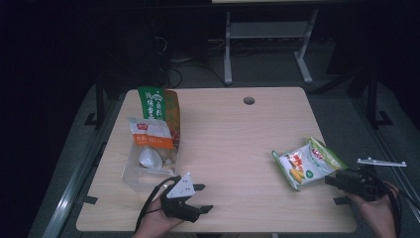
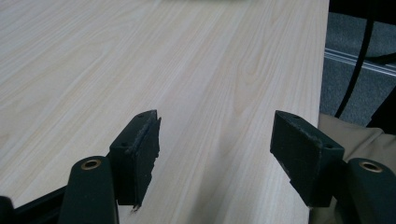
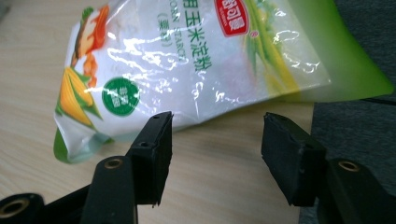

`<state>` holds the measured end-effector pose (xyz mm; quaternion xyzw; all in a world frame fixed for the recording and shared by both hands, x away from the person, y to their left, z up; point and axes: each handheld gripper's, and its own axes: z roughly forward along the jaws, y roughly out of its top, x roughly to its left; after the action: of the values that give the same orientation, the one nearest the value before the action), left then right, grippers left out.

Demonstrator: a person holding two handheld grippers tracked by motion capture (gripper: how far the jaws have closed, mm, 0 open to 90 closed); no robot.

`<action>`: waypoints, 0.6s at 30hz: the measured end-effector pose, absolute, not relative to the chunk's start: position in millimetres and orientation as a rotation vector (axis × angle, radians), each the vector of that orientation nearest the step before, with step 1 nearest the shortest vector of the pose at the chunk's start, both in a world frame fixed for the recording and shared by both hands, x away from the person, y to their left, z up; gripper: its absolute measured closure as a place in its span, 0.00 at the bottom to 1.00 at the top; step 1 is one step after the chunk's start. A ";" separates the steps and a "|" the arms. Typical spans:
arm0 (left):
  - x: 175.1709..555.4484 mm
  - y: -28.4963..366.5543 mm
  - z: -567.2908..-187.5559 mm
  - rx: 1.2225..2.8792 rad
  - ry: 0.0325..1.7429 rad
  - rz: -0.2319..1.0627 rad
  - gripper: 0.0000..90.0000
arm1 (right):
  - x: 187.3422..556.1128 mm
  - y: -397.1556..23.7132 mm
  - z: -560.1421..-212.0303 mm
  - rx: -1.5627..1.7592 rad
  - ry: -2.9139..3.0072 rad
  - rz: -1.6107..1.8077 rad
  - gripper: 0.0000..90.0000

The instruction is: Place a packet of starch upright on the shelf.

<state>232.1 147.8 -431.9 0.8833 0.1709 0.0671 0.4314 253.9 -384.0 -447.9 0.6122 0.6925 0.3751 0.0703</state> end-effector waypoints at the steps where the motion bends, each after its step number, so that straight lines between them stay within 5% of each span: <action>1: 232.0 147.4 -432.1 2.204 0.427 0.163 0.36 | 255.5 -384.9 -448.7 1.846 2.078 1.143 0.48; 11: 232.3 146.0 -432.4 2.203 0.422 0.159 0.36 | 275.3 -383.2 -460.9 1.907 2.064 1.258 0.50; 17: 232.2 145.3 -432.7 2.207 0.421 0.164 0.36 | 281.5 -376.6 -462.0 1.877 2.086 1.316 0.76; 18: 232.4 145.3 -432.6 2.205 0.424 0.163 0.36 | 283.2 -370.7 -458.7 1.864 2.091 1.299 0.89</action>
<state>232.4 145.3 -432.6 0.8840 0.1700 0.0652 0.4306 283.2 -370.7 -458.7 0.6033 0.6771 0.4206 0.0268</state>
